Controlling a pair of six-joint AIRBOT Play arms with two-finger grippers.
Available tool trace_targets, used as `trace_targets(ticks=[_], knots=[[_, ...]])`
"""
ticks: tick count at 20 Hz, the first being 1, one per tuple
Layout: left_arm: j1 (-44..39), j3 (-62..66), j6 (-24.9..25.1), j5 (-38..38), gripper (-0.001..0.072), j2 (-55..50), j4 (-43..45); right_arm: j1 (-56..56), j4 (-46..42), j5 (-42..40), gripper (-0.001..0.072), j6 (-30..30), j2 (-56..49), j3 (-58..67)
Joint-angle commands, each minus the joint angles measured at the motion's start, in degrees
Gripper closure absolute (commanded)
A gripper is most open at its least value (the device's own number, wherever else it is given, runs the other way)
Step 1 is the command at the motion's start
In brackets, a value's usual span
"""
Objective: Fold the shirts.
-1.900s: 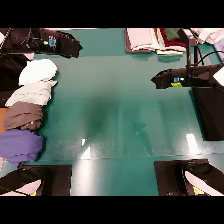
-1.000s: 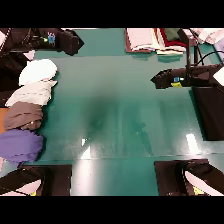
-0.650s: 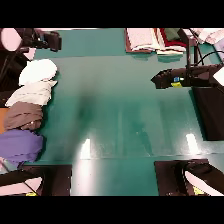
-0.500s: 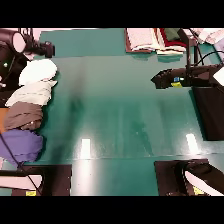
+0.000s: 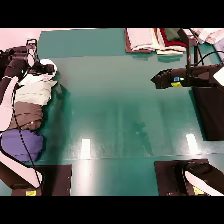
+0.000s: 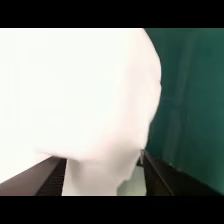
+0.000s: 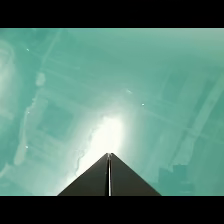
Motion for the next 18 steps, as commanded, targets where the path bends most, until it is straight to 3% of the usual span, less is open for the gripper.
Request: trace_targets(ticks=[1, 2, 3, 6, 11, 15, 18], knots=[[0.5, 0.5, -0.1, 1.7, 0.0293, -1.4, -0.3, 0.1, 0.0, 0.0, 0.0696, 0.0, 0.0, 0.0], [0.5, 1.5, -0.1, 0.2, 0.0608, -1.4, -0.3, 0.1, 0.0, 0.0, 0.0696, 0.0, 0.0, 0.0], [0.5, 3.0, -0.1, -1.3, 0.0675, -1.4, -0.3, 0.1, 0.0, -0.1, 0.0696, 0.0, 0.1, 0.0], [0.4, 10.3, 1.1, -6.1, 0.0682, 1.2, -0.1, 0.1, -0.1, -0.1, 0.0697, 0.0, 0.1, 3.2], [-3.1, 19.3, 8.4, -6.1, 0.0683, 19.7, -0.2, -0.1, -5.3, 0.0, 0.0697, 0.0, 0.0, 16.5], [-10.9, 19.3, 12.0, -8.4, 0.0683, 34.5, -0.2, -0.1, -8.3, 0.0, 0.0697, 0.0, 0.0, 26.0], [-19.3, 19.2, 13.1, -14.6, 0.0684, 38.5, -0.3, -0.1, -9.6, 0.0, 0.0697, 0.0, 0.0, 31.5]])
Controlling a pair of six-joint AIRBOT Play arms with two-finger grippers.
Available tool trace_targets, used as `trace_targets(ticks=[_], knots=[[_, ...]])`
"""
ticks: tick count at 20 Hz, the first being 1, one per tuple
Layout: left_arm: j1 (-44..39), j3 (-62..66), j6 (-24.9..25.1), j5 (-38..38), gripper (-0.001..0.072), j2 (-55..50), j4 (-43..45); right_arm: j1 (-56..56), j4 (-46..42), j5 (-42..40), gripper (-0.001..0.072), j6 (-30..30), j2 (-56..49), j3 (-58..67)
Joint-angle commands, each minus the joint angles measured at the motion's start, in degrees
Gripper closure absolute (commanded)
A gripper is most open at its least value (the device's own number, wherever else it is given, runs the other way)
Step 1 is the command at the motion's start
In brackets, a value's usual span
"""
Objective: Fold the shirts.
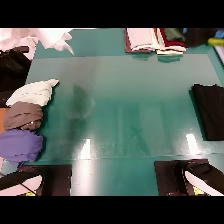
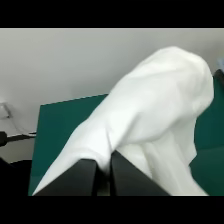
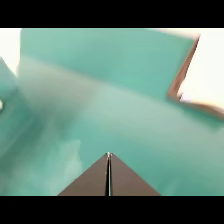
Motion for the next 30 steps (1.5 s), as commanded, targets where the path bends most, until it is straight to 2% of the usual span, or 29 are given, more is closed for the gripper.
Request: trace_targets(ticks=[1, 4, 7, 9, 10, 11, 12, 14, 16, 20, 23, 26, 30], knots=[[-9.8, 0.0, 2.4, -8.3, 0.0683, 5.7, -0.1, 0.0, -2.0, 0.0, 0.0697, 0.0, 0.0, 6.8], [-19.1, -5.4, 2.2, -14.2, 0.0683, 4.8, -1.9, 0.0, -1.9, 0.2, 0.0697, 0.0, 0.0, 9.9], [-28.9, -13.3, 2.6, -12.9, 0.0683, 2.5, -9.4, 0.0, -1.9, 0.5, 0.0697, 0.0, 0.0, 11.2], [-35.0, -17.5, 6.2, -10.8, 0.0681, -0.4, -14.1, 0.0, -1.7, 0.9, 0.0697, 0.5, 0.0, 11.3], [-37.1, -19.0, 8.3, -9.7, 0.0636, -1.8, -15.5, 0.0, -1.7, 1.4, 0.0697, 0.7, 0.0, 11.3], [-38.5, -19.9, 8.8, -9.0, 0.0353, -3.1, -15.9, 0.0, -1.8, 2.1, 0.0697, 0.7, 0.0, 11.3], [-38.6, -20.1, 8.7, -9.0, 0.021, -3.9, -15.5, 0.0, -1.8, 2.7, 0.0697, 0.7, 0.0, 11.3], [-35.9, -20.0, 6.0, -9.8, 0.0212, -3.6, -12.1, 0.0, -1.8, 3.7, 0.0697, 0.7, 0.0, 11.3], [-29.4, -20.1, 2.8, -12.2, 0.0212, -2.5, -9.8, 0.0, -1.8, 3.9, 0.0697, 0.7, 0.0, 11.3], [-13.9, -26.8, -0.3, -14.4, 0.0212, -2.3, -15.0, 0.0, -1.8, 4.4, 0.0697, 0.7, 0.0, 11.2], [-8.1, -41.7, -0.2, -9.1, 0.0212, -2.3, -24.6, 0.0, -1.8, 4.7, 0.0697, 0.7, 0.0, 11.2], [-7.6, -55.5, 0.5, -0.1, 0.0213, -2.3, -30.4, 0.0, -1.8, 4.7, 0.0697, 0.7, -0.1, 11.2], [-7.6, -62.5, 3.0, 4.9, 0.0213, -5.5, -38.3, 0.0, -1.7, 5.6, 0.0697, 0.7, -0.2, 11.1]])
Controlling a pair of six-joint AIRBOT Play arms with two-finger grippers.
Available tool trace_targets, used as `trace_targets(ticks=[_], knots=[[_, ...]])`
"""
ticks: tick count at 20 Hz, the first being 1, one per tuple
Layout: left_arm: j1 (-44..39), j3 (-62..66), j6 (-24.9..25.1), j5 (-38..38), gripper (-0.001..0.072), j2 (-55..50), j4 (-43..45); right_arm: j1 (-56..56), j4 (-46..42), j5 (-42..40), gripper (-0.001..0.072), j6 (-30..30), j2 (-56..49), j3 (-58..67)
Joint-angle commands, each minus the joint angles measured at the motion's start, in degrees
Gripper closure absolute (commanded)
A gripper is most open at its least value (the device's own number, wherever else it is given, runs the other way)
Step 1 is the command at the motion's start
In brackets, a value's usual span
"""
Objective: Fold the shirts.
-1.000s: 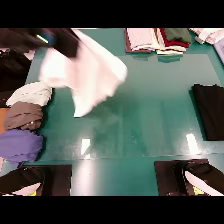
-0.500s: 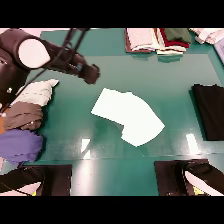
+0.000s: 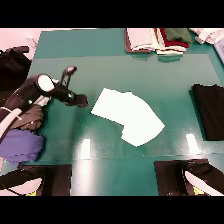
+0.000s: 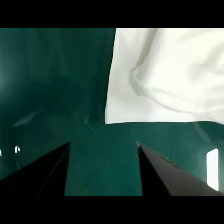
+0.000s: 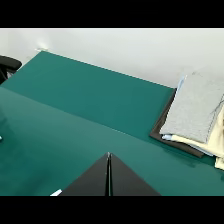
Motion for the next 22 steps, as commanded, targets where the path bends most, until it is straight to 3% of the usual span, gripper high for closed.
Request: trace_targets(ticks=[1, 4, 8, 9, 11, 12, 15, 19, 20, 21, 22], knots=[[0.8, -5.8, 2.0, 5.0, 0.0213, -2.9, -8.0, 0.0, 0.0, 1.3, 0.0697, 0.0, -0.1, -0.1], [0.4, -5.8, 6.0, 6.5, 0.0213, -6.2, -15.5, 0.0, 0.0, 2.2, 0.0697, 0.0, 0.0, -0.1], [-2.7, -5.8, 6.0, 9.2, 0.0214, -8.3, -16.2, 0.0, 0.0, 2.5, 0.0697, 0.0, -0.1, -0.1], [-3.0, -5.5, 5.9, 9.9, 0.0246, -8.3, -16.3, 0.0, 0.0, 2.9, 0.0697, 0.0, -0.1, -0.1], [-2.5, -4.1, 6.0, 9.9, 0.063, -8.3, -15.6, 0.0, -0.2, 3.2, 0.0697, 0.3, 0.3, -1.6], [-1.8, -2.6, 5.9, 9.4, 0.0682, -8.3, -14.6, 0.0, -0.2, 3.3, 0.0697, 0.6, 1.0, -4.0], [0.8, 2.8, 5.9, 4.3, 0.0682, -8.3, -10.2, -3.1, 0.0, 7.2, 0.0697, 3.6, 3.7, -15.7], [3.8, 8.3, 5.8, 0.5, 0.0682, -5.6, -2.8, -15.6, 1.5, 14.8, 0.0694, 4.0, 6.3, -39.1], [4.2, 9.0, 5.8, 0.5, 0.0682, -4.8, -2.4, -18.9, 3.7, 15.5, 0.0587, 3.9, 6.2, -44.9], [4.4, 9.3, 5.9, 0.5, 0.0682, -4.2, -2.3, -22.1, 6.9, 14.8, 0.0296, 3.6, 6.1, -51.3], [4.4, 9.4, 6.3, 0.8, 0.0682, -3.7, -2.2, -24.4, 10.2, 13.6, 0.018, 2.6, 5.6, -56.7]])
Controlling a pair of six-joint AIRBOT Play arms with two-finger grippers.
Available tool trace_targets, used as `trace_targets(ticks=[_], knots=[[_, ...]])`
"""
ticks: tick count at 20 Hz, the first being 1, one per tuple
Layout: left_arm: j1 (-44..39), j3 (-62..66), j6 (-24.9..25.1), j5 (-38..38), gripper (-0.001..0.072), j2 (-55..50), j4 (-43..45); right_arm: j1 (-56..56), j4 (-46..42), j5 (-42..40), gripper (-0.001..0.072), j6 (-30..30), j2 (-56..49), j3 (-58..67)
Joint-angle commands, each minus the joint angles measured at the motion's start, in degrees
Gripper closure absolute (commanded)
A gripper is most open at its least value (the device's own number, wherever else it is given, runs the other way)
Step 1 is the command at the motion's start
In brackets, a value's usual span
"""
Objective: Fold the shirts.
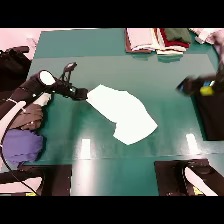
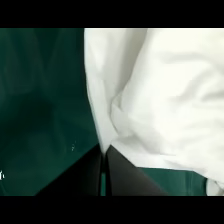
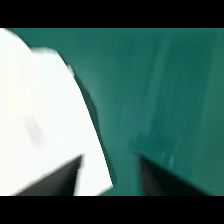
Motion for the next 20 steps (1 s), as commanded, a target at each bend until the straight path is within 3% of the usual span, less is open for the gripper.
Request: trace_targets(ticks=[1, 5, 10, 13, 16, 20], knots=[[1.0, 1.8, 0.6, -0.9, 0.0682, 1.7, 2.6, -9.0, 10.4, -1.0, 0.0181, -1.9, -1.0, -20.3], [1.0, 1.8, 0.6, -1.1, 0.0682, 1.7, 2.6, -6.4, 19.5, -9.4, 0.0209, -4.7, -7.8, -29.8], [1.0, 1.8, 0.5, -1.8, 0.0682, 1.7, 2.6, 5.8, 18.8, -15.2, 0.0317, -4.7, -19.0, -25.7], [1.0, 1.8, 0.5, -1.9, 0.0682, 1.8, 2.9, 9.7, 14.6, -15.5, 0.0696, -4.7, -22.8, -20.9], [1.0, 2.1, 0.4, -1.8, 0.0682, 3.6, 4.2, 10.4, 10.1, -15.5, 0.0698, -4.6, -20.3, -15.6], [2.9, 7.3, -0.6, -1.4, 0.0682, 11.1, 8.6, 5.6, 5.1, -12.3, 0.0698, -4.5, -9.6, -2.8]])
